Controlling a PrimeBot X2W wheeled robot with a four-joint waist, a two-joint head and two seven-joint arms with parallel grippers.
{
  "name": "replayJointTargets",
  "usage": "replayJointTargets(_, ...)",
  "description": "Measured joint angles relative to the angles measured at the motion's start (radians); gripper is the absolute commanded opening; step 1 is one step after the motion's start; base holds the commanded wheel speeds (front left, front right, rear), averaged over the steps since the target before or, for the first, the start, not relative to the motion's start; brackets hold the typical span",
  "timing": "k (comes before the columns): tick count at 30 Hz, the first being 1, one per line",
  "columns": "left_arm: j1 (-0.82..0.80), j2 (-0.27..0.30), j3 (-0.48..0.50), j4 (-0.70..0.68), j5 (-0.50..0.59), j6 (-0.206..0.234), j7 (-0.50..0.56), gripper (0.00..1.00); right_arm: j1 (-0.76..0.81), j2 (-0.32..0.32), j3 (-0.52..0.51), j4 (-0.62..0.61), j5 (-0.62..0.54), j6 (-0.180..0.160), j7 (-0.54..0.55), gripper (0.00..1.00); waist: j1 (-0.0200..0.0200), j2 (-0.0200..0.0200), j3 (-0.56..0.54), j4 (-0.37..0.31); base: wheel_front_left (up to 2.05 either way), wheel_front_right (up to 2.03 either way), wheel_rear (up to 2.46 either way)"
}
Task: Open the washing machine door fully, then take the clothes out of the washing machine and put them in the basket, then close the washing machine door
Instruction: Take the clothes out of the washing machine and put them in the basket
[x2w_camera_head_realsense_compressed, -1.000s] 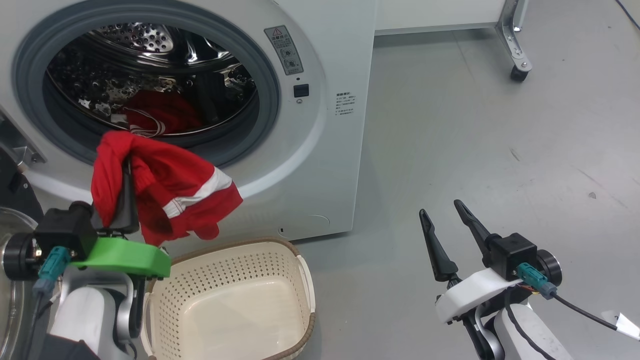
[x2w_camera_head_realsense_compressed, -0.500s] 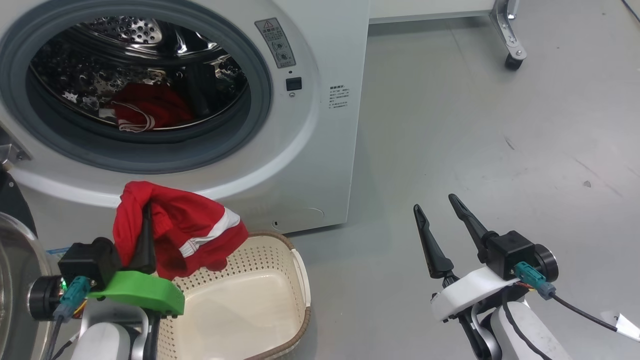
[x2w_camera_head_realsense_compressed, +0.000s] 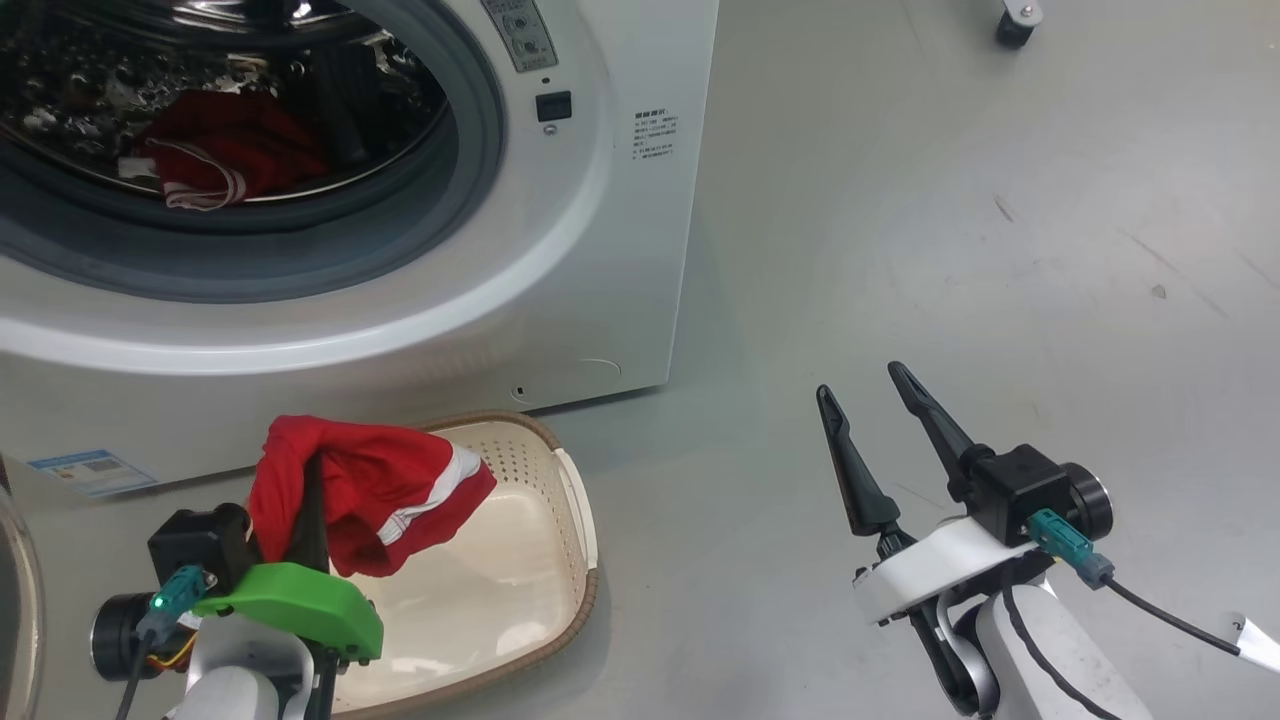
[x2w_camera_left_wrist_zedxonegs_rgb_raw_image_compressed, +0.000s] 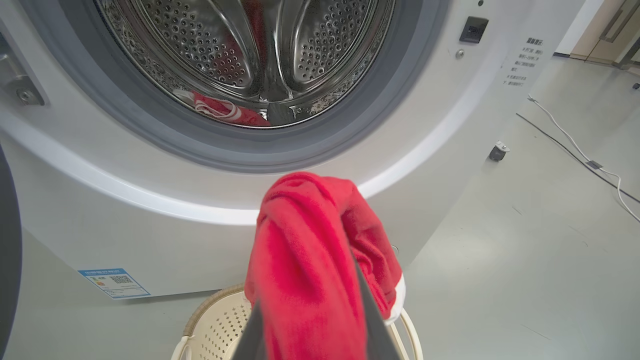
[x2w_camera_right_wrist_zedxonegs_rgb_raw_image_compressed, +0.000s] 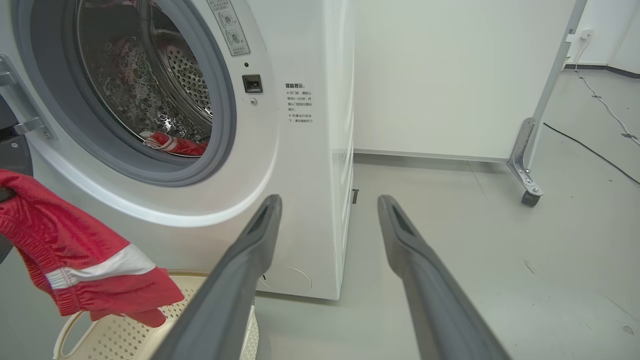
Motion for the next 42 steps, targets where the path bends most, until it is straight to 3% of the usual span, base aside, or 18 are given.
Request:
replayJointTargets(23, -0.254, -0.002, 0.013, 0.293, -0.02, -0.009, 0.044, 0.0, -0.161, -0.001, 0.034, -0.107, 0.008, -0.003, 0.0, 1.0, 0.0001, 0.0, 0.291, -0.068, 0.0, 0.0, 0.0)
replayJointTargets(39, -0.377, -0.002, 0.044, 0.551, -0.038, -0.018, 0.042, 0.0, -0.242, -0.001, 0.049, -0.125, 0.027, -0.028, 0.0, 1.0, 0.0002, 0.0, 0.454, -0.104, 0.0, 0.0, 0.0)
replayJointTargets(40, -0.383, -0.002, 0.045, 0.565, -0.038, -0.02, 0.039, 0.0, -0.242, -0.001, 0.049, -0.125, 0.027, -0.028, 0.0, 1.0, 0.0002, 0.0, 0.457, -0.106, 0.0, 0.0, 0.0)
replayJointTargets(42, -0.393, -0.002, 0.046, 0.587, -0.038, -0.025, 0.039, 0.12, -0.242, -0.001, 0.05, -0.124, 0.027, -0.028, 0.0, 1.0, 0.0002, 0.0, 0.461, -0.108, 0.0, 0.0, 0.0)
